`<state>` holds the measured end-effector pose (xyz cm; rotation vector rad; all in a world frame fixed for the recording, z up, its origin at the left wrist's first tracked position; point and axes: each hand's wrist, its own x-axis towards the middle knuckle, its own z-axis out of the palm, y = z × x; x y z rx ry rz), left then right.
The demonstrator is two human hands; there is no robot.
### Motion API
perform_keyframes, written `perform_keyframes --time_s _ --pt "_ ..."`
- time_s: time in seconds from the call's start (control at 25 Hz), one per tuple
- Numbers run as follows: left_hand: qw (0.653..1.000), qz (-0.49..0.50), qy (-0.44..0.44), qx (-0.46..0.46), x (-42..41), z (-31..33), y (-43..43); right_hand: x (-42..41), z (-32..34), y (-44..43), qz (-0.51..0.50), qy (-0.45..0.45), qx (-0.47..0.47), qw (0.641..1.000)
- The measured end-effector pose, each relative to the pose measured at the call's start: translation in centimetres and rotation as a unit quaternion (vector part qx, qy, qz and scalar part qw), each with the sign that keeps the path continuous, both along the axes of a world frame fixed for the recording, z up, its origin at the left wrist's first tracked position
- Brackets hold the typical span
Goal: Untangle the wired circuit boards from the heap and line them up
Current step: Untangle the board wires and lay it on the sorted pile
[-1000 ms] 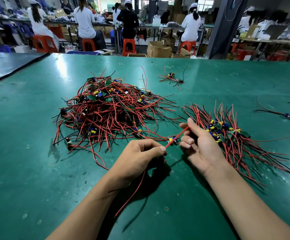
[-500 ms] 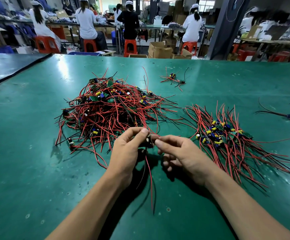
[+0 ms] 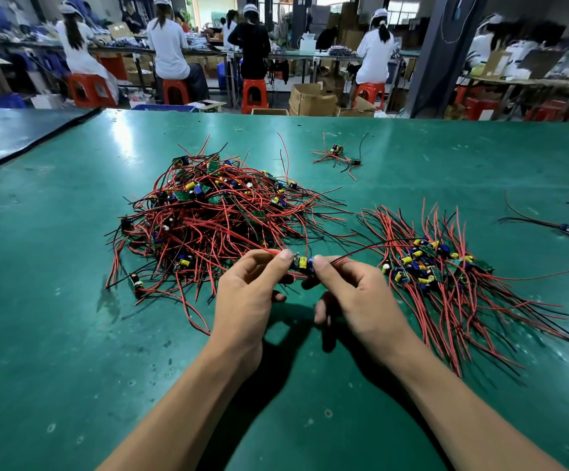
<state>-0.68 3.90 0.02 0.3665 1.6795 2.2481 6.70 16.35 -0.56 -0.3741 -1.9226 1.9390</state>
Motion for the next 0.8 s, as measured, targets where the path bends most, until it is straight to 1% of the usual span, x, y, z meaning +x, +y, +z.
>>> perform_keyframes --time_s 0.08,0.16,0.24,0.32,0.4,0.56,0.64,0.8 --pt "1.000 -0.018 -0.006 0.007 0.0 -0.1 -0.1 -0.2 0.2 0.1 -0.006 0.011 -0.083 0.996" --pt "0.999 -0.049 -0.009 0.008 0.0 -0.2 -0.3 -0.5 0.6 0.3 -0.014 0.011 -0.167 0.986" --pt "0.994 -0.104 -0.010 0.001 0.1 -0.3 -0.4 -0.6 0.8 1.0 -0.008 0.015 -0.219 0.975" --pt "0.989 -0.147 -0.028 -0.013 0.1 -0.5 -0.3 -0.4 1.1 1.7 0.017 0.010 -0.245 0.969" --pt "0.983 -0.177 -0.051 -0.020 -0.1 -0.6 -0.2 -0.1 1.3 2.3 0.057 -0.013 -0.228 0.972" --pt "0.967 -0.235 -0.093 -0.010 -0.2 -0.6 -0.1 0.8 1.3 2.2 0.146 -0.067 -0.150 0.976" --pt "0.964 -0.250 -0.089 -0.010 -0.1 -0.7 -0.1 0.8 1.2 1.9 0.144 -0.077 -0.145 0.976" --pt "0.965 -0.249 -0.086 -0.001 -0.1 -1.0 -0.2 0.5 1.0 1.7 0.119 -0.063 -0.162 0.978"
